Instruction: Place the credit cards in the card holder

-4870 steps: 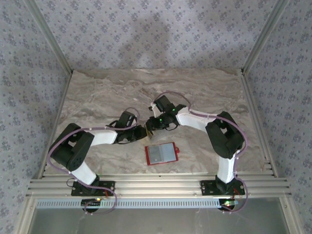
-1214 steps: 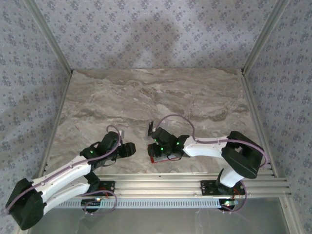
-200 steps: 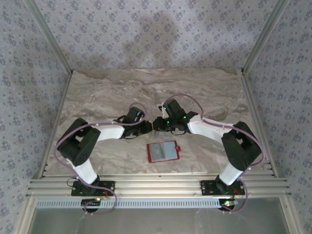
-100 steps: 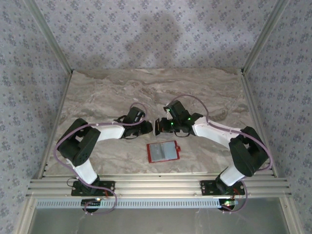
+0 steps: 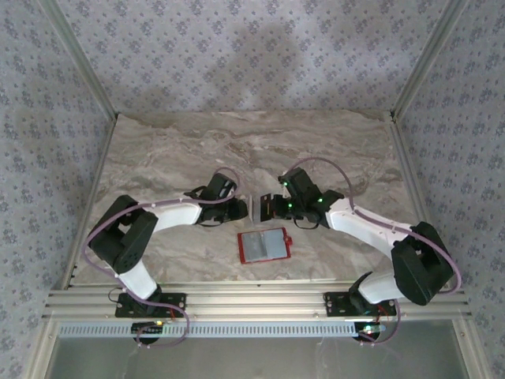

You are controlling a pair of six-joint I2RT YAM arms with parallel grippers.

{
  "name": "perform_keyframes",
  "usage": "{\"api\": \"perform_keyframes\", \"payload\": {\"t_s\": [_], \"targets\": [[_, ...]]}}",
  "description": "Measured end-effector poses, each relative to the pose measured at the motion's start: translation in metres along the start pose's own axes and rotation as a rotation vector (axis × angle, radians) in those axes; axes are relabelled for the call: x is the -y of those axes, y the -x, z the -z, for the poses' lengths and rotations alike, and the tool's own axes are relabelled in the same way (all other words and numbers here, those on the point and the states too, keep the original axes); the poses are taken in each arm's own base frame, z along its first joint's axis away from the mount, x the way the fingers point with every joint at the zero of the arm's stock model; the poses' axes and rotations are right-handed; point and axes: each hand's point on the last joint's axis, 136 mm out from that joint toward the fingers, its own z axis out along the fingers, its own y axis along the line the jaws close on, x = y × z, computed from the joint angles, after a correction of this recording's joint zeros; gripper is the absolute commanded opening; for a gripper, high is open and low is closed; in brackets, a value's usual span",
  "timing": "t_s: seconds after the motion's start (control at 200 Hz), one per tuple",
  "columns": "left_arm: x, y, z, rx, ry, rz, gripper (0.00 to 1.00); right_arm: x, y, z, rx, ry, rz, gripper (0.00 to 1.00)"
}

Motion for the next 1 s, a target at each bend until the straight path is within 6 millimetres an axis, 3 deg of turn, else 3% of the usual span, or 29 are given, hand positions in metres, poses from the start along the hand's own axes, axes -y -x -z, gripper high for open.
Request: {"api": "perform_keyframes", "payload": {"t_s": [0.385,0.634,0.999], "targets": [[0.011,0.007,0.024,0.041,-0.031,-0.032,0.38,0.024,0.003,0.008,0.059,-0.078,-0.15,0.0],[0.004,-0.001,0.035,0.055,-0.016,-0.046,0.4,0.031,0.001,0.026,0.076,-0.118,-0.226,0.0],[0.017,-0.021,0.049,0.075,-0.027,-0.144,0.44,0.027,0.009,0.039,0.081,-0.151,-0.264,0.0]]}}
